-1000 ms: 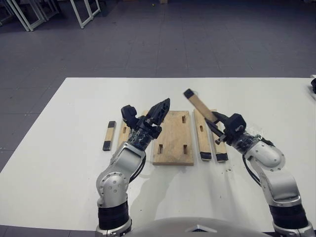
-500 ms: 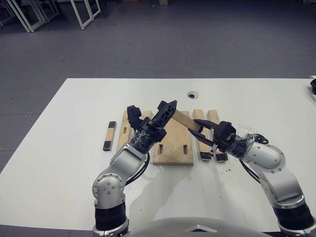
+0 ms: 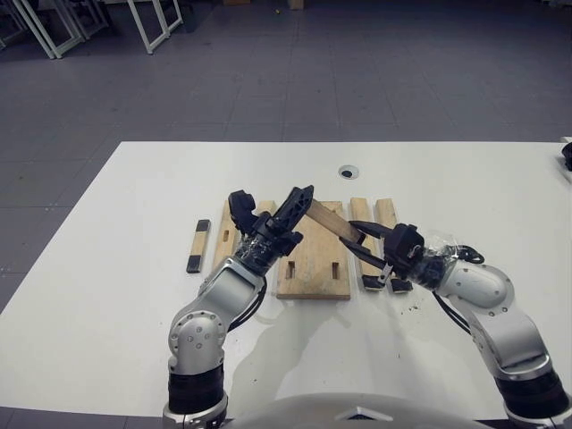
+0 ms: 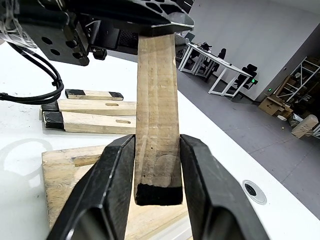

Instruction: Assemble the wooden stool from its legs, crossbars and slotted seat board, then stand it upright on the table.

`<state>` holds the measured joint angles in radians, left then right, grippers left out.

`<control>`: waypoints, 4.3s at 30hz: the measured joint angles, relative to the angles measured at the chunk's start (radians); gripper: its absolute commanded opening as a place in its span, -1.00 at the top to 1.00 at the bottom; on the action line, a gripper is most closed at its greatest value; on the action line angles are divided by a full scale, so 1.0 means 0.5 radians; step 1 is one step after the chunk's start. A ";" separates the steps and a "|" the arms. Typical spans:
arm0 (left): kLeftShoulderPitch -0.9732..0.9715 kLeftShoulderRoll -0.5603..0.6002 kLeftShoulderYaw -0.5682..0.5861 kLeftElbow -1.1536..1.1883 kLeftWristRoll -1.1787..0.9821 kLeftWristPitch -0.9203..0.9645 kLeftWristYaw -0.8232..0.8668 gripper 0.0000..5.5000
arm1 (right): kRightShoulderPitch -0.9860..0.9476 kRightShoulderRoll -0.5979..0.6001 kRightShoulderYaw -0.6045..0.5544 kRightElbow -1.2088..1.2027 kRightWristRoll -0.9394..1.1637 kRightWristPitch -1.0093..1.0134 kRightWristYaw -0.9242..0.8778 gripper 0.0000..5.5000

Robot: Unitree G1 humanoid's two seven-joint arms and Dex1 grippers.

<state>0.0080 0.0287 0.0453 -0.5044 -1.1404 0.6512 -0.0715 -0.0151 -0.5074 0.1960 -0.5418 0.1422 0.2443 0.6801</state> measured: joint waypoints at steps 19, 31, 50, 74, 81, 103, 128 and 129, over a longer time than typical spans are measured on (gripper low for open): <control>-0.057 0.461 0.445 0.326 1.267 -0.616 0.188 0.84 | 0.068 -0.045 0.005 0.111 -0.060 0.083 -0.042 0.00; -0.019 0.336 0.451 0.488 1.353 -0.685 0.133 0.84 | 0.089 -0.057 0.023 0.125 -0.121 0.083 -0.038 0.00; -0.172 0.472 0.244 0.626 1.661 -0.429 0.071 0.84 | 0.097 -0.082 0.044 0.144 -0.152 0.081 -0.041 0.00; -1.123 0.743 0.501 0.621 1.594 0.091 0.025 0.47 | 0.090 -0.055 0.110 0.158 -0.264 0.032 -0.067 0.00; -0.867 0.672 0.231 1.120 1.728 -0.088 -0.163 0.47 | 0.095 -0.042 0.122 0.168 -0.294 0.002 -0.086 0.00; 0.510 0.388 0.092 -0.523 1.863 0.028 0.094 -0.09 | 0.170 -0.044 0.126 0.147 -0.315 0.023 -0.112 0.00; 0.592 0.355 0.273 0.396 1.700 -0.208 -0.160 0.20 | 0.174 -0.057 0.122 0.150 -0.324 0.032 -0.084 0.00; 0.595 0.354 0.301 0.396 1.673 -0.184 -0.158 0.20 | 0.174 -0.057 0.124 0.149 -0.336 0.032 -0.085 0.00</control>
<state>0.3057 0.2056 0.1957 -0.3063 -0.3037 0.5593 -0.1504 0.0719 -0.5359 0.2579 -0.4671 -0.0259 0.2601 0.6378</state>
